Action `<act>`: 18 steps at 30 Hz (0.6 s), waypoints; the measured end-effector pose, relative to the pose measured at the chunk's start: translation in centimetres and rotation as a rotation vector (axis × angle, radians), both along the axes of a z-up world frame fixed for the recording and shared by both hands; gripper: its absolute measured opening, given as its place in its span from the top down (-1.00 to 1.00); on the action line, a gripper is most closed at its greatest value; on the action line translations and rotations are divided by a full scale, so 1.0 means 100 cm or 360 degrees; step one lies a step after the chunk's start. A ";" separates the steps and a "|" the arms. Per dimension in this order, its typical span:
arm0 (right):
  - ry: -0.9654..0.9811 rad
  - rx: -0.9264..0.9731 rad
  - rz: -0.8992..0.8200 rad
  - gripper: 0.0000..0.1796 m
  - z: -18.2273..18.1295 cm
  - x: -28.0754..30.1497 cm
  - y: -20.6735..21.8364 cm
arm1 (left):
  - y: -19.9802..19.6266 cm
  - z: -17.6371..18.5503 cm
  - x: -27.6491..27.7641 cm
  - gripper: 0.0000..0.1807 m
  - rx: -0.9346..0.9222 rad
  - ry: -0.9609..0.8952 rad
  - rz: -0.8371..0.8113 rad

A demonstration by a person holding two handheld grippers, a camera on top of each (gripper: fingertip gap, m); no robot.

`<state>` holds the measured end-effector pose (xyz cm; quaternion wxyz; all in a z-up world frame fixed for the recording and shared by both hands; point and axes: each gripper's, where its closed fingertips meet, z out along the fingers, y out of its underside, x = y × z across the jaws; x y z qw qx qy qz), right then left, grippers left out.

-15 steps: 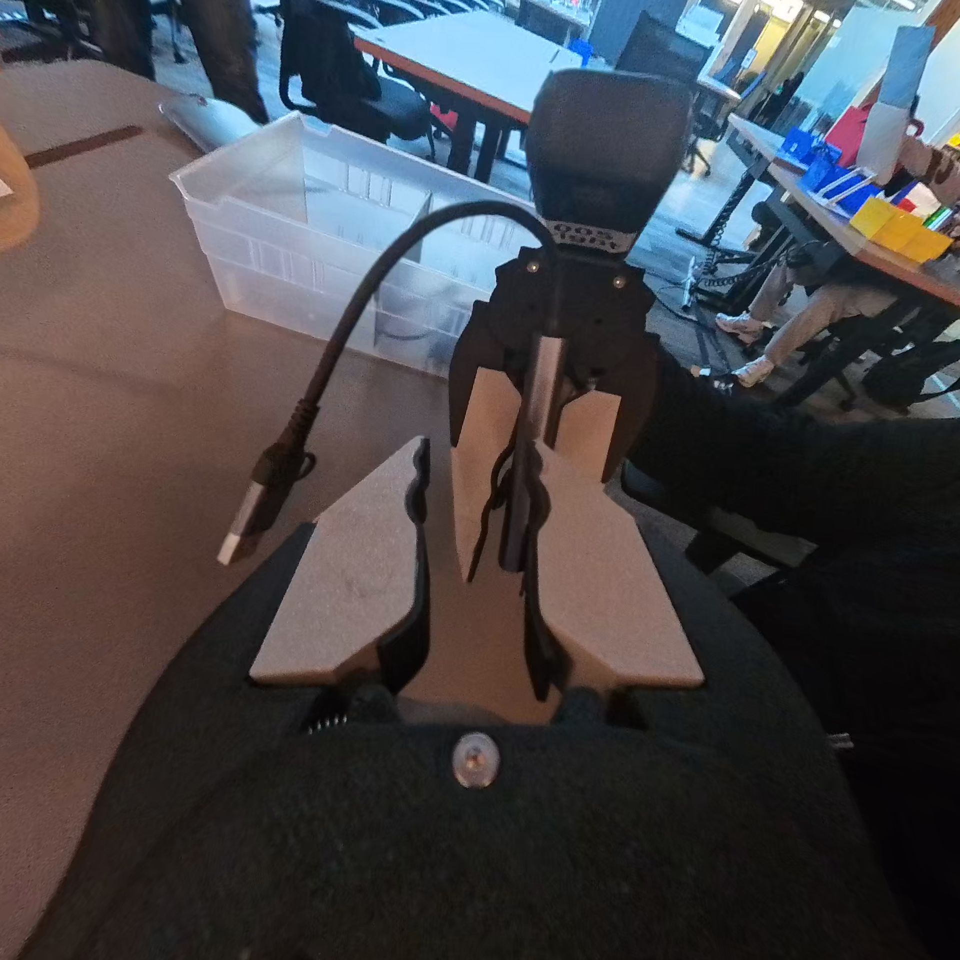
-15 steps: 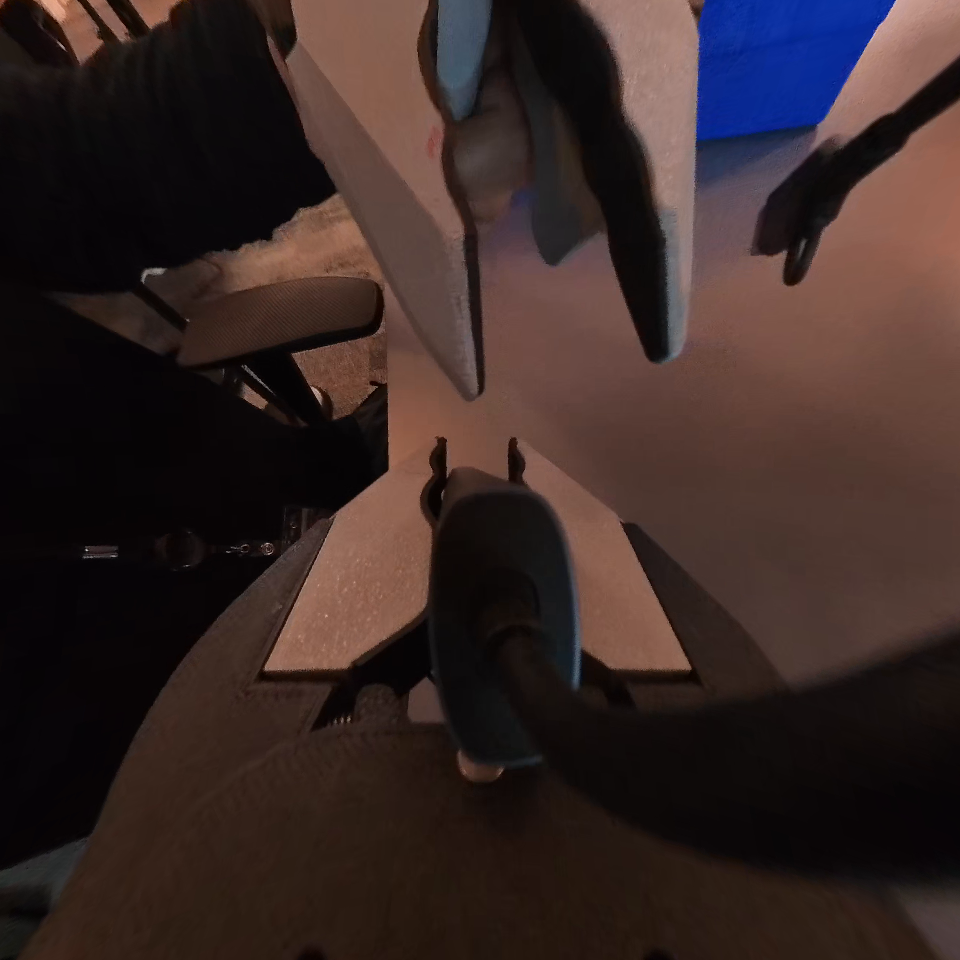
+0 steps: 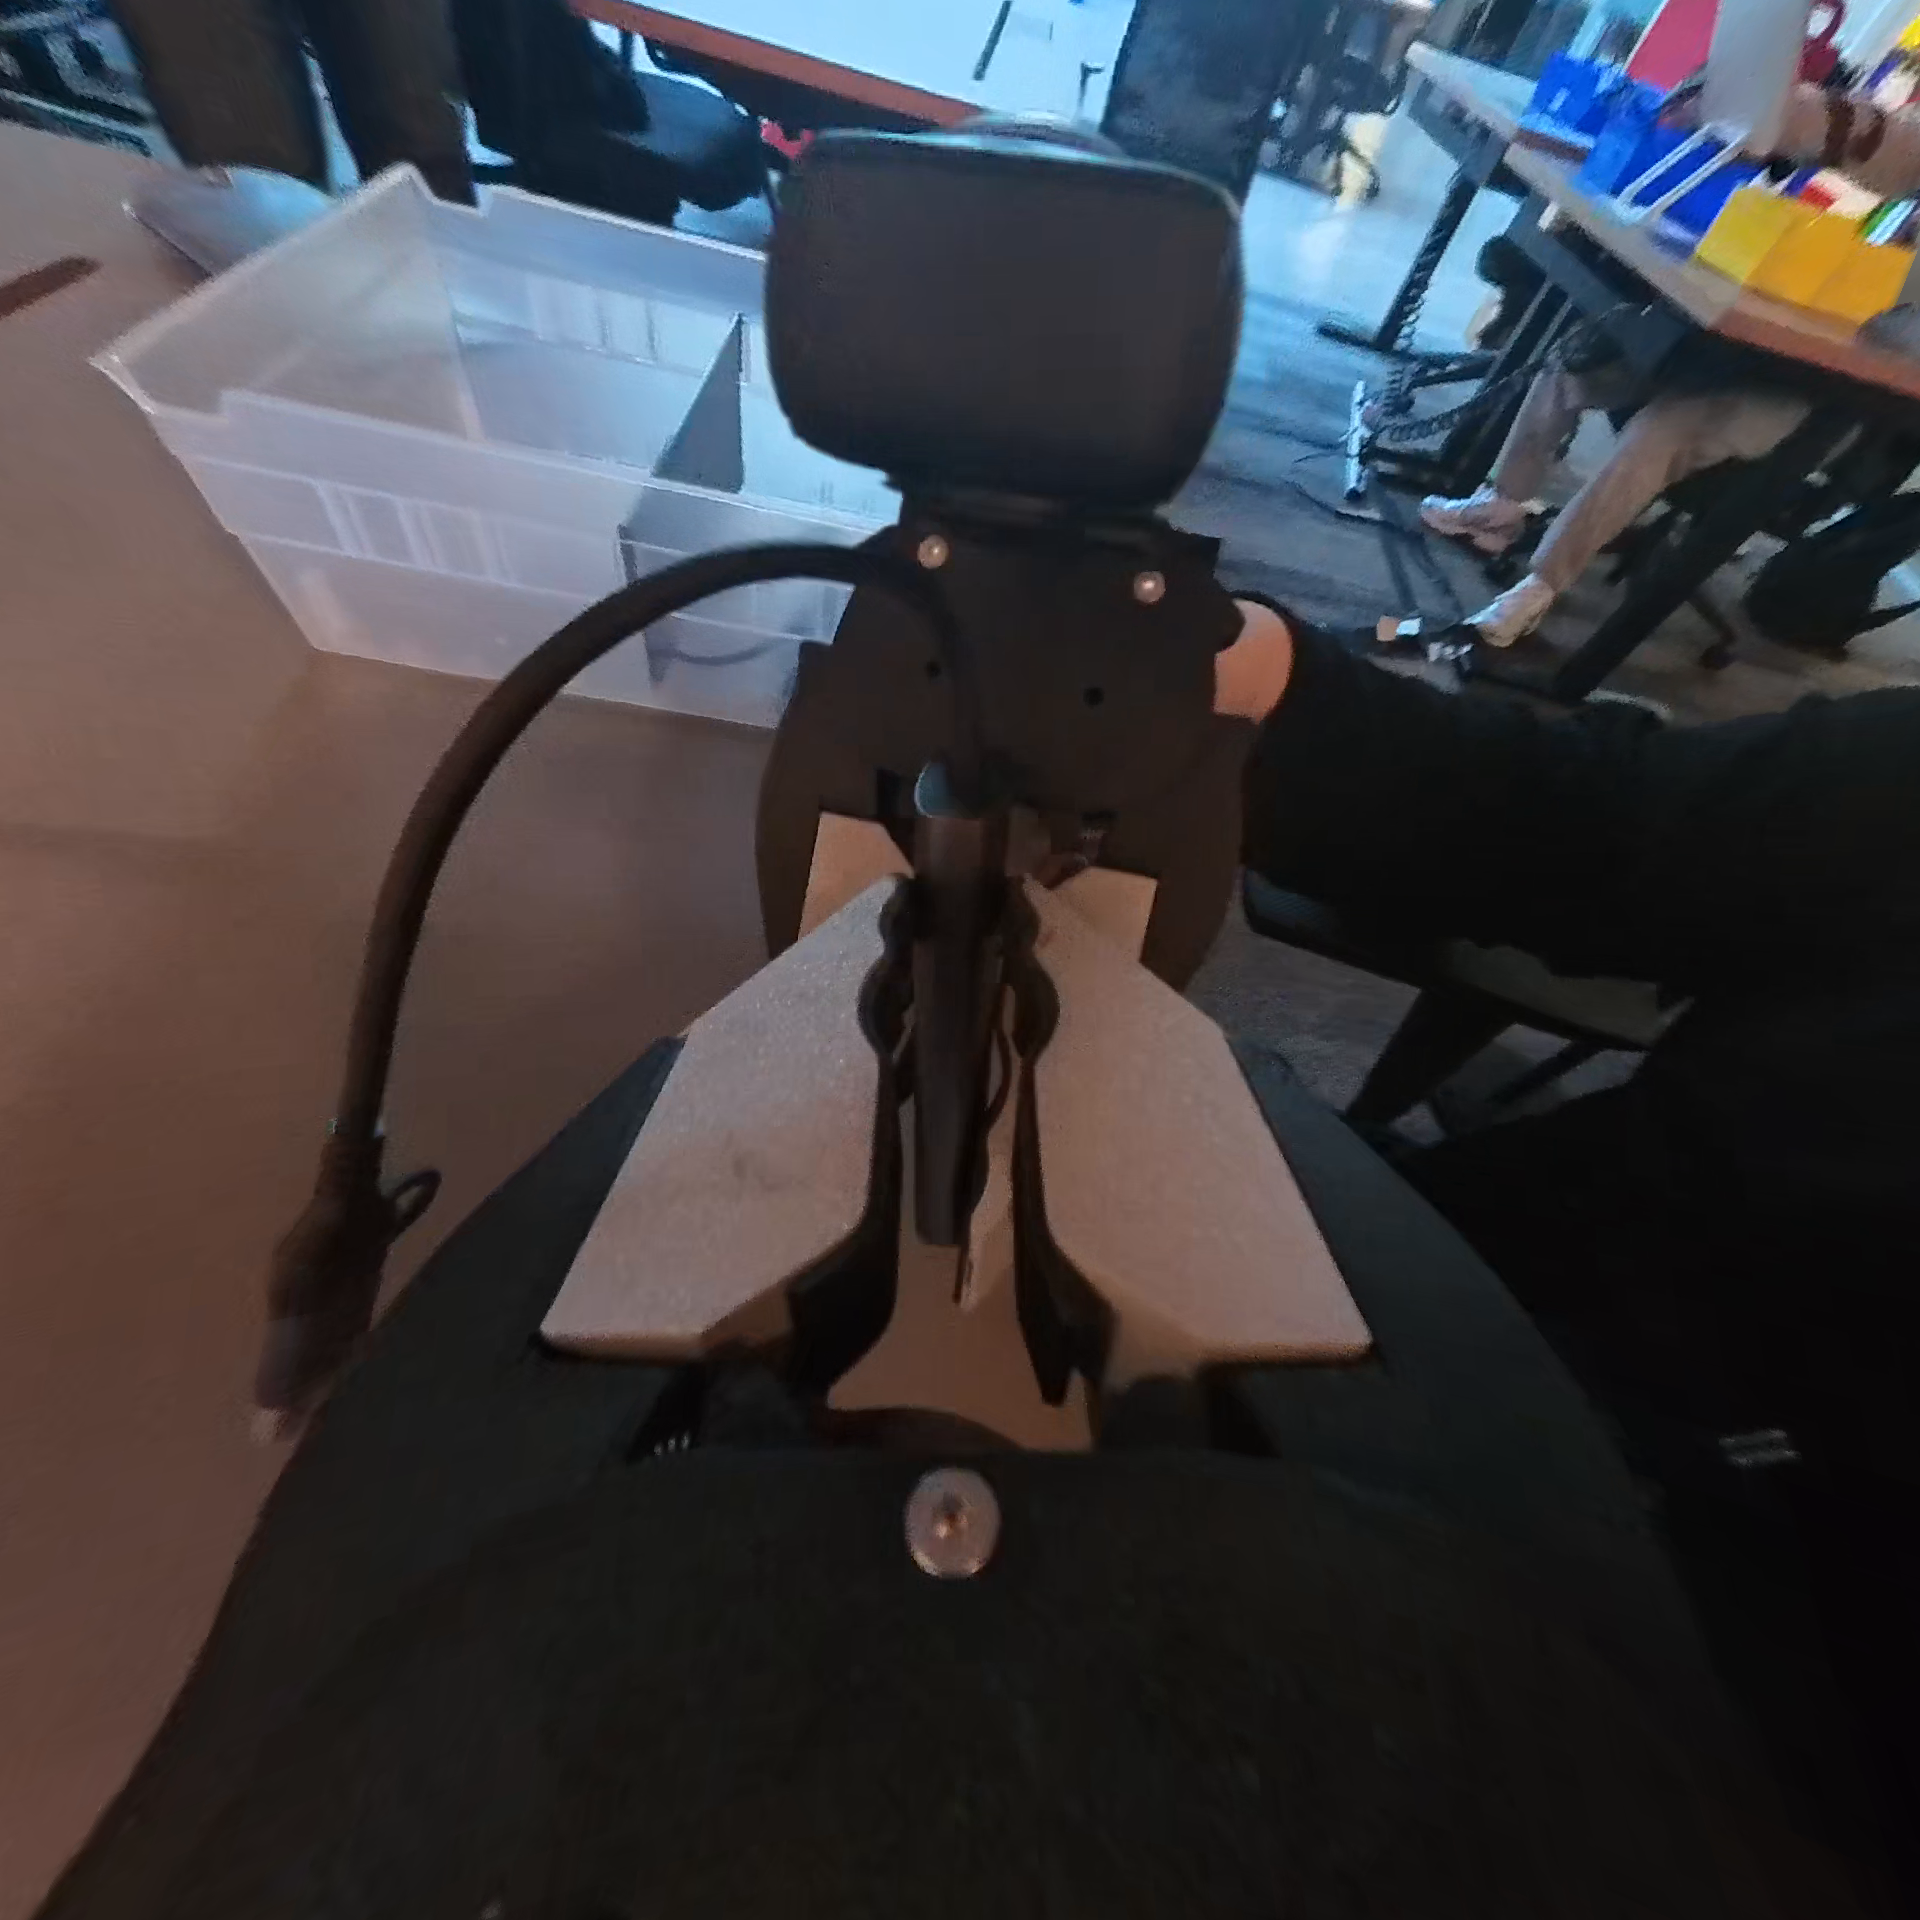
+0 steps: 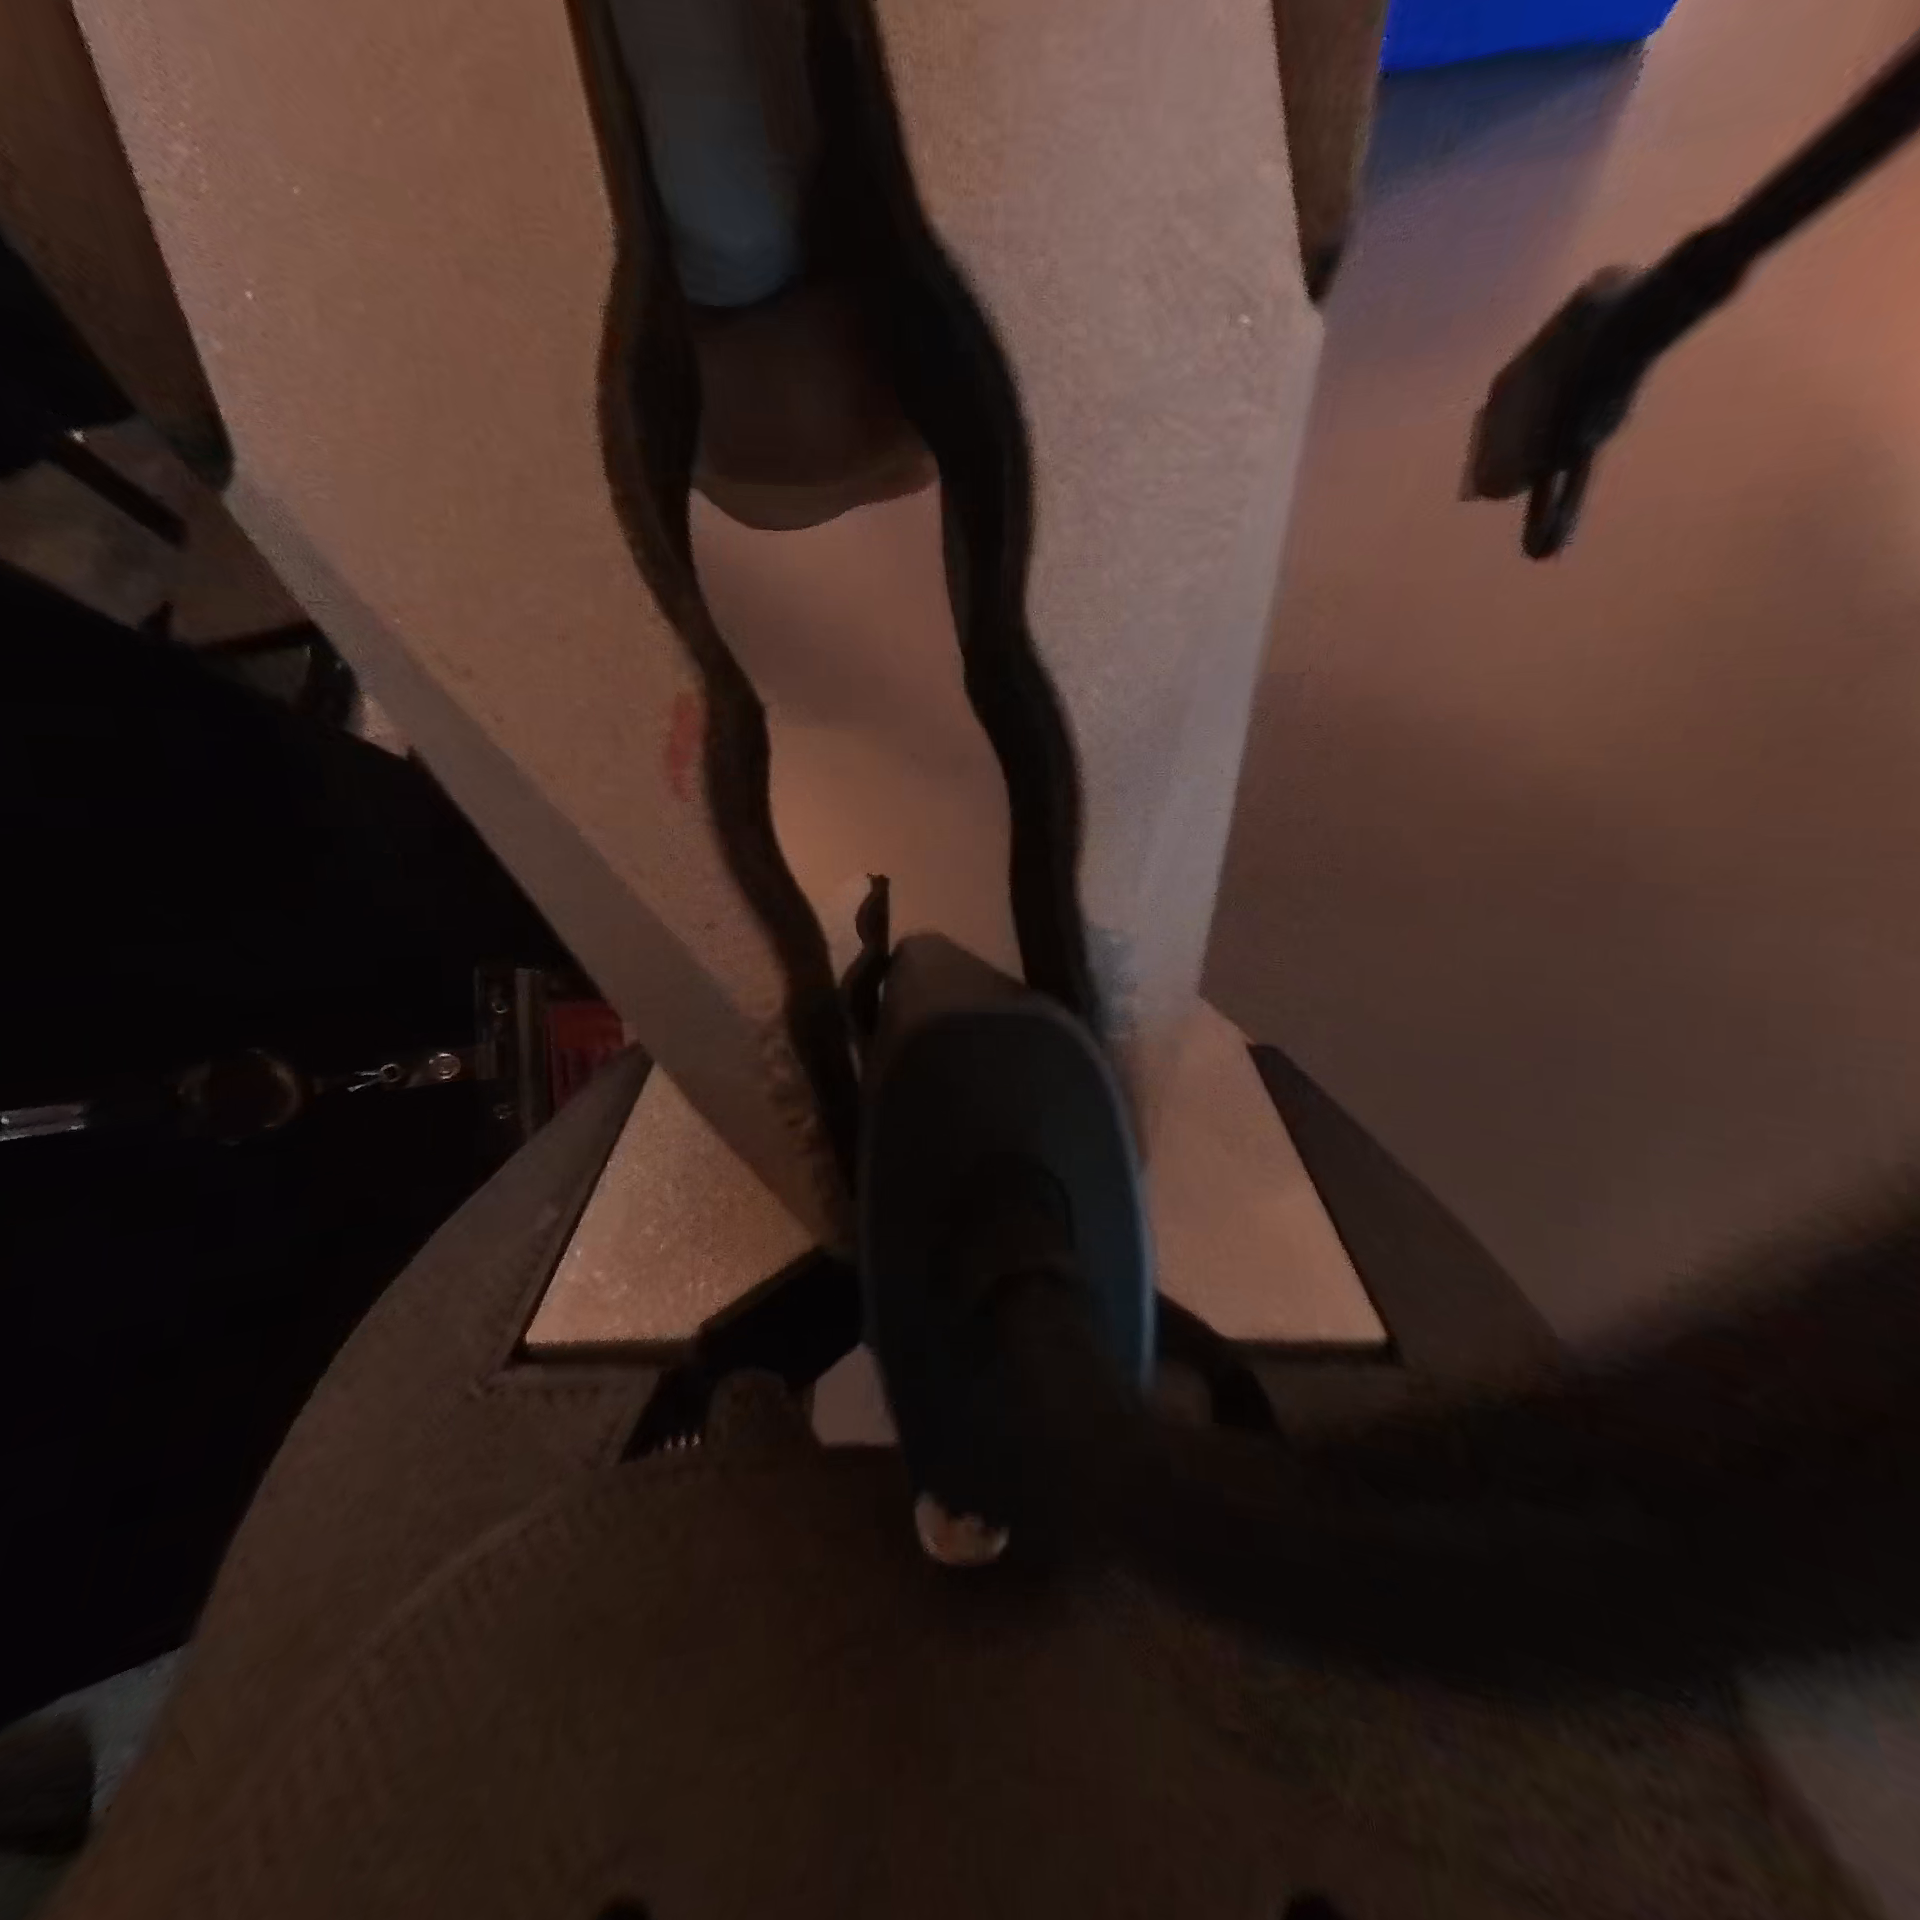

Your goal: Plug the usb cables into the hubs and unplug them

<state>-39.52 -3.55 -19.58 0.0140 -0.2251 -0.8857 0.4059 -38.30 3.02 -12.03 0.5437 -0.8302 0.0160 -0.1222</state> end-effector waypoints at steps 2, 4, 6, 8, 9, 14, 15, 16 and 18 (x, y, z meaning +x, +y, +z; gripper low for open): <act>0.0039 -0.0014 -0.0029 0.73 0.004 -0.004 0.004 | -0.004 0.002 -0.003 0.85 0.0015 0.0096 0.0014; 0.0080 -0.0032 -0.0070 0.69 0.012 -0.009 0.010 | -0.011 0.008 -0.008 0.85 0.0056 0.0131 0.0057; 0.0140 -0.0105 -0.0096 0.62 0.026 -0.012 0.015 | -0.018 0.011 -0.009 0.84 0.0088 0.0134 0.0070; 0.0208 -0.0163 -0.0120 0.55 0.040 -0.014 0.021 | -0.022 0.009 -0.009 0.84 0.0095 0.0154 0.0082; 0.0253 -0.0171 -0.0152 0.54 0.046 -0.017 0.025 | -0.023 0.006 -0.012 0.85 0.0084 0.0179 0.0104; 0.0578 -0.0354 -0.0490 0.52 0.094 -0.040 0.047 | -0.036 0.016 -0.040 0.84 0.0239 0.0254 0.0353; 0.0632 -0.0441 -0.0524 0.53 0.107 -0.040 0.049 | -0.040 0.022 -0.047 0.84 0.0320 0.0248 0.0423; 0.0667 -0.0531 -0.0531 0.53 0.119 -0.037 0.050 | -0.046 0.029 -0.054 0.84 0.0406 0.0242 0.0491; 0.0695 -0.0684 -0.0515 0.52 0.135 -0.030 0.049 | -0.057 0.043 -0.066 0.85 0.0560 0.0219 0.0601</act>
